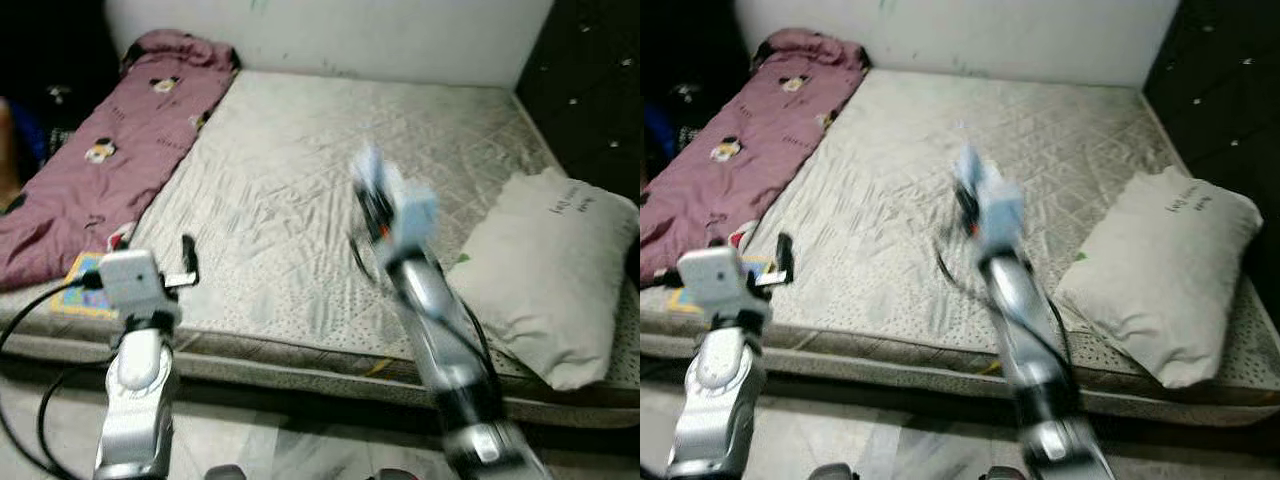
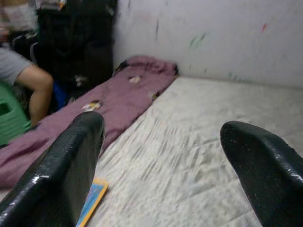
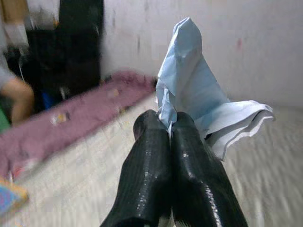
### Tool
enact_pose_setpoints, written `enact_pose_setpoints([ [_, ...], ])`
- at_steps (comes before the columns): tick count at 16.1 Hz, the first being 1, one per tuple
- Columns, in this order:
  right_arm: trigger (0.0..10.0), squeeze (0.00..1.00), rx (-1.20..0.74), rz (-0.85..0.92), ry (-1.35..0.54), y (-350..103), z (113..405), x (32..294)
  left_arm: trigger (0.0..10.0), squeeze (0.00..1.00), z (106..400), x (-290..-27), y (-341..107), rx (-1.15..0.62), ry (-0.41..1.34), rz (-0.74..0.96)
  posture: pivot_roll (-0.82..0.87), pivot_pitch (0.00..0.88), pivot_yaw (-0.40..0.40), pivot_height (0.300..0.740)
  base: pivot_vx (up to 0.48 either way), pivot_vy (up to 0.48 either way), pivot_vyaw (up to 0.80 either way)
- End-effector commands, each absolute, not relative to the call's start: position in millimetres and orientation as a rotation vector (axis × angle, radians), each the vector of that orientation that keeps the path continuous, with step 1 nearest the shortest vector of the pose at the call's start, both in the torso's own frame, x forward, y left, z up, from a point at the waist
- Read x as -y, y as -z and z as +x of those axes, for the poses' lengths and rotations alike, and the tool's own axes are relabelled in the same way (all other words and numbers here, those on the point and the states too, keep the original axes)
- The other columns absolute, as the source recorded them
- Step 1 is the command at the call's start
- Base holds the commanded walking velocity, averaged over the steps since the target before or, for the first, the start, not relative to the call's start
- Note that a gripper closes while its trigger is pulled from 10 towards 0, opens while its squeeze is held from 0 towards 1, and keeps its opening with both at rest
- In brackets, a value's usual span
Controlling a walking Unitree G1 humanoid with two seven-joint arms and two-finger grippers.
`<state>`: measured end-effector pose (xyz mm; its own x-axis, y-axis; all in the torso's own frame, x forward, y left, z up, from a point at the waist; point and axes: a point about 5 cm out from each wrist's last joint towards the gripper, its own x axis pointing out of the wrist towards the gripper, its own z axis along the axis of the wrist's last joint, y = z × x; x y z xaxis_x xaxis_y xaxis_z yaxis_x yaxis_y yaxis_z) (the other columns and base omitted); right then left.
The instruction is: Clean up the room
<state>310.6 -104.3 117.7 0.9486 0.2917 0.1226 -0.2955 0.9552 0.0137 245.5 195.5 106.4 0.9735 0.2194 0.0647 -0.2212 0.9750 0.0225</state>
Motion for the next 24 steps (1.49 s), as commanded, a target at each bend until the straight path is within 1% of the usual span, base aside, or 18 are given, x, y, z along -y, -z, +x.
enact_pose_setpoints([
  [1,10.0,0.00,0.107,0.008,-0.236,-115.1,305.6,124.4,10.0,0.00,239.0,-199.8,-108.1,0.075,-0.242,0.047,-0.01,0.000,-0.009,0.740,0.000,0.000,0.00],
  [3,10.0,0.00,0.095,-0.044,-0.229,-113.3,296.9,142.4,10.0,0.00,236.1,-198.8,-107.4,0.072,-0.239,0.035,-0.03,0.000,-0.017,0.740,0.000,0.000,0.00],
  [4,10.0,0.00,0.061,-0.049,-0.204,-107.8,288.7,153.3,10.0,0.00,235.1,-196.0,-104.8,0.054,-0.248,0.077,-0.04,0.000,-0.018,0.740,0.000,0.000,0.00],
  [5,10.0,0.00,0.023,-0.046,-0.181,-101.8,282.3,159.7,10.0,0.00,234.0,-193.3,-100.4,0.030,-0.261,0.091,-0.04,0.000,-0.017,0.740,0.000,0.000,0.00],
  [6,10.0,0.00,0.022,-0.055,-0.169,-101.4,280.1,160.4,10.0,0.00,232.0,-190.6,-96.5,0.022,-0.258,0.085,-0.05,0.000,-0.014,0.740,0.000,0.000,0.00],
  [8,10.0,0.00,0.015,-0.018,-0.166,-103.9,284.1,150.5,10.0,0.00,231.9,-191.0,-89.3,-0.026,-0.268,0.064,-0.06,0.000,-0.010,0.740,0.000,0.000,0.00],
  [10,10.0,0.00,0.008,-0.006,-0.148,-106.9,289.6,141.1,10.0,0.00,233.9,-189.0,-91.4,-0.013,-0.244,0.058,-0.05,0.000,-0.009,0.740,0.000,0.000,0.00],
  [11,10.0,0.00,-0.001,-0.018,-0.158,-107.7,290.6,136.5,10.0,0.00,234.5,-187.6,-92.3,-0.008,-0.235,0.061,-0.04,0.000,-0.008,0.740,0.000,0.000,0.00],
  [12,10.0,0.00,-0.009,-0.017,-0.209,-107.7,290.1,131.7,10.0,0.00,234.9,-186.3,-91.9,-0.010,-0.227,0.061,-0.05,0.000,-0.009,0.740,0.000,0.000,0.00],
  [16,10.0,0.00,0.015,0.027,-0.205,-112.8,298.2,124.3,10.0,0.00,236.2,-184.1,-92.1,-0.011,-0.222,0.050,-0.04,0.000,-0.014,0.740,0.000,0.000,0.00],
  [18,10.0,0.00,-0.019,0.022,-0.201,-109.4,298.2,123.9,10.0,0.00,236.1,-182.2,-92.1,-0.014,-0.217,0.035,-0.04,0.000,-0.015,0.740,0.000,0.000,0.00],
  [24,10.0,0.00,-0.027,0.034,-0.217,-109.0,299.6,123.0,10.0,0.00,239.2,-178.4,-93.0,-0.011,-0.199,0.019,-0.05,0.000,-0.011,0.740,0.000,0.000,-0.77],
])
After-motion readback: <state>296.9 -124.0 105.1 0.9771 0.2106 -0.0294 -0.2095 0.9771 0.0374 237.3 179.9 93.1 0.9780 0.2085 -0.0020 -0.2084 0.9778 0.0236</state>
